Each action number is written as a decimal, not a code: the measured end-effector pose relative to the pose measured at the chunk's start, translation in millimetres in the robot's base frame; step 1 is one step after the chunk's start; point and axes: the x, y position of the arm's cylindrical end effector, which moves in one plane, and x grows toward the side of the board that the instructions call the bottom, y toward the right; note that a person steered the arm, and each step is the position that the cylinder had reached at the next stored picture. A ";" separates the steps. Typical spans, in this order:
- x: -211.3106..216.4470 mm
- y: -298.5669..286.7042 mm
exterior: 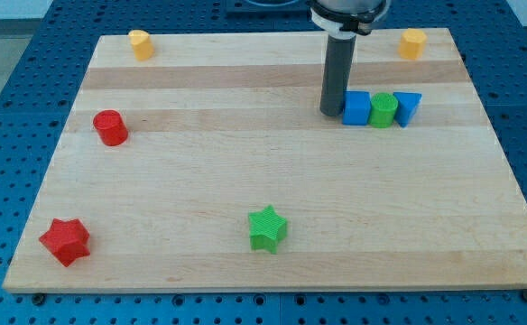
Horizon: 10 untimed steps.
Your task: Move the green star to the left of the blue cube
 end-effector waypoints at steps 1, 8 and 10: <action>0.0 0.0; 209.5 -3.3; 245.8 -80.3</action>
